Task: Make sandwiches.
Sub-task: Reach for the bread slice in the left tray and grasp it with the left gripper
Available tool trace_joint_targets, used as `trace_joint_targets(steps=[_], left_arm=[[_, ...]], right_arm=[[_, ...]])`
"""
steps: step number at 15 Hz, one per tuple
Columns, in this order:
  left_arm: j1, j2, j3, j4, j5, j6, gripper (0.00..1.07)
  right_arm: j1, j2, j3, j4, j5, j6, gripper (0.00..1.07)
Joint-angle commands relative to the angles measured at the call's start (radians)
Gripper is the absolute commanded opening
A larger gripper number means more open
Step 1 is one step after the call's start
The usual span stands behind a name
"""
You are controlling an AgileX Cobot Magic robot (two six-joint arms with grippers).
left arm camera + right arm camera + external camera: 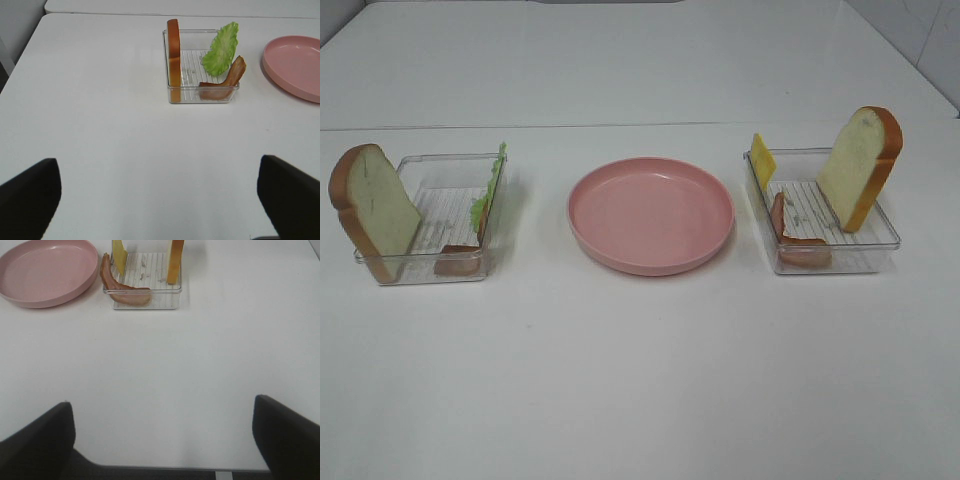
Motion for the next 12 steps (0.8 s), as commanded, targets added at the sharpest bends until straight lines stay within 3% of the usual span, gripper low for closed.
trace_joint_targets(steps=[1, 10, 12], left_arm=[[-0.006, -0.005, 0.002, -0.003, -0.009, 0.0, 1.02], [-0.006, -0.003, -0.004, -0.021, -0.01, 0.013, 1.02], [-0.006, 0.048, -0.041, -0.03, 0.026, 0.047, 1.02]], right_arm=[[-0.005, -0.029, 0.003, 0.005, -0.007, -0.011, 0.94], [-0.005, -0.029, 0.003, 0.005, -0.007, -0.011, 0.94], [-0.005, -0.029, 0.003, 0.005, -0.007, -0.011, 0.94]])
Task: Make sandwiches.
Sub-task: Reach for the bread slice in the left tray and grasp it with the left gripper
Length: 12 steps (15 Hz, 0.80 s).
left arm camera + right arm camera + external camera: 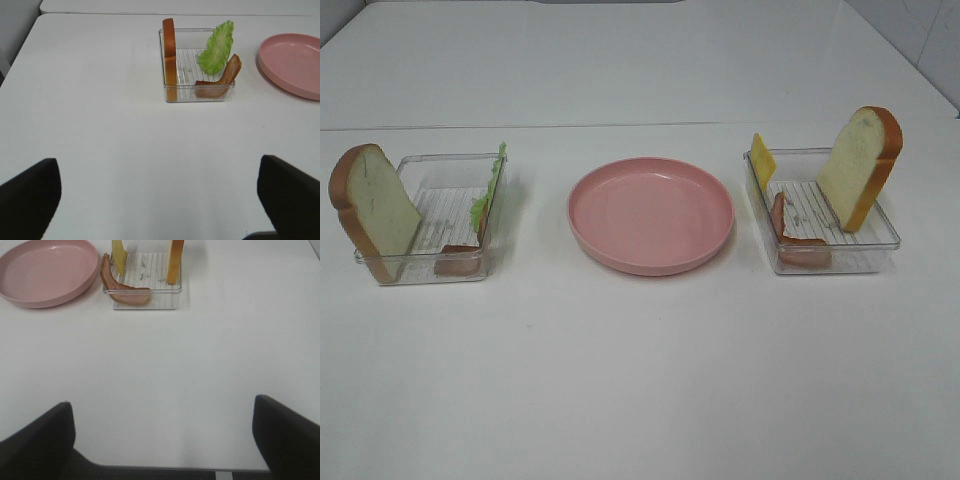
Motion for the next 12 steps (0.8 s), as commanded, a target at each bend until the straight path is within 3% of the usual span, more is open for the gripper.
trace_joint_targets(steps=[1, 3, 5, 6, 8, 9, 12], left_arm=[[-0.006, 0.12, -0.074, -0.005, 0.047, 0.04, 1.02], [-0.006, 0.405, -0.218, 0.0, 0.121, 0.04, 1.02], [-0.006, 0.594, -0.312, 0.017, 0.123, 0.038, 1.02], [-0.006, 0.808, -0.438, 0.032, 0.158, 0.02, 1.02], [-0.006, 1.028, -0.576, 0.063, 0.224, 0.02, 1.02], [-0.006, 1.296, -0.767, 0.079, 0.224, 0.021, 1.02], [-0.006, 1.565, -0.97, 0.074, 0.224, 0.023, 1.02]], right_arm=[[-0.005, -0.029, 0.003, 0.005, -0.007, -0.011, 0.94], [-0.005, -0.029, 0.003, 0.005, -0.007, -0.011, 0.94], [-0.005, -0.029, 0.003, 0.005, -0.007, -0.011, 0.94], [-0.005, -0.029, 0.003, 0.005, -0.007, -0.011, 0.94], [-0.005, -0.029, 0.003, 0.005, -0.007, -0.011, 0.94], [-0.005, -0.029, 0.003, 0.005, -0.007, -0.011, 0.94], [-0.005, -0.029, 0.003, 0.005, -0.007, -0.011, 0.94]])
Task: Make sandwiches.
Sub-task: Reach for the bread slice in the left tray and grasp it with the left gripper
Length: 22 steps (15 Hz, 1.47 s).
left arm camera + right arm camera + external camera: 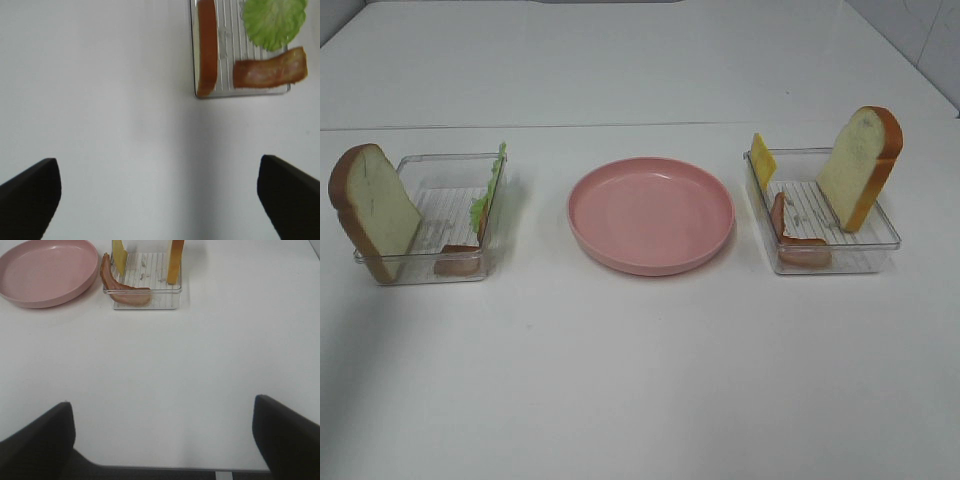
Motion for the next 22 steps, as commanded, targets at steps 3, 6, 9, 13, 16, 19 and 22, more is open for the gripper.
trace_joint_targets(steps=[3, 6, 9, 13, 16, 19, 22], left_arm=[[-0.013, 0.347, -0.2, -0.03, 0.096, -0.005, 1.02], [-0.092, 0.464, -0.207, 0.001, 0.095, -0.008, 1.02], [-0.14, 0.562, -0.209, 0.003, 0.061, -0.035, 1.02], [-0.14, 0.617, -0.216, 0.009, -0.016, -0.048, 1.02], [-0.14, 0.627, -0.221, 0.009, -0.033, -0.048, 1.02], [-0.14, 0.641, -0.221, 0.007, -0.032, -0.031, 0.96], [-0.14, 0.642, -0.221, 0.008, -0.059, -0.024, 0.58]], right_arm=[[-0.005, -0.029, 0.003, 0.005, -0.007, -0.011, 0.94], [-0.005, -0.029, 0.003, 0.005, -0.007, -0.011, 0.94], [-0.005, -0.029, 0.003, 0.005, -0.007, -0.011, 0.94], [-0.005, -0.029, 0.003, 0.005, -0.007, -0.011, 0.94], [-0.005, -0.029, 0.003, 0.005, -0.007, -0.011, 0.94], [-0.005, -0.029, 0.003, 0.005, -0.007, -0.011, 0.94], [-0.005, -0.029, 0.003, 0.005, -0.007, -0.011, 0.94]])
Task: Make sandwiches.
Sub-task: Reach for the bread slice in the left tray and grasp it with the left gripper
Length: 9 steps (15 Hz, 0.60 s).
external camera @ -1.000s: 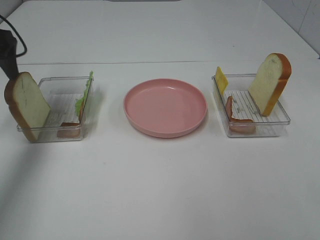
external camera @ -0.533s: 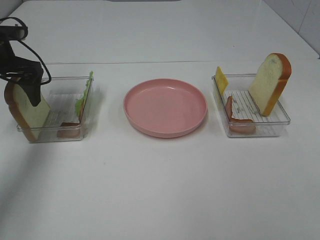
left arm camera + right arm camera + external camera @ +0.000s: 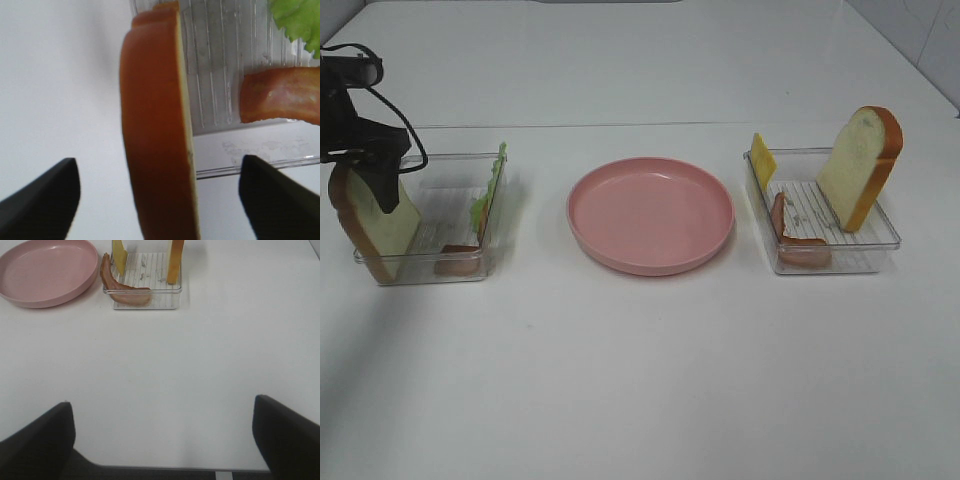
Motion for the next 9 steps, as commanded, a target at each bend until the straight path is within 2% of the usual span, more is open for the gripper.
trace_joint_targets(steps=[1, 2, 3, 7, 9], left_arm=[[-0.005, 0.003, -0.004, 0.002, -0.016, 0.006, 0.39], [-0.005, 0.003, -0.004, 0.001, -0.032, 0.003, 0.25], [-0.005, 0.003, -0.004, -0.009, -0.035, -0.003, 0.21], [-0.005, 0.002, -0.004, -0.046, -0.045, -0.004, 0.21], [-0.005, 0.002, -0.004, -0.044, -0.037, -0.031, 0.1]], right_arm=[[-0.005, -0.029, 0.003, 0.005, -0.007, -0.011, 0.94], [-0.005, -0.029, 0.003, 0.005, -0.007, -0.011, 0.94], [-0.005, -0.029, 0.003, 0.005, -0.007, -0.011, 0.94], [-0.005, -0.029, 0.003, 0.005, -0.007, -0.011, 0.94], [-0.005, -0.029, 0.003, 0.005, -0.007, -0.011, 0.94]])
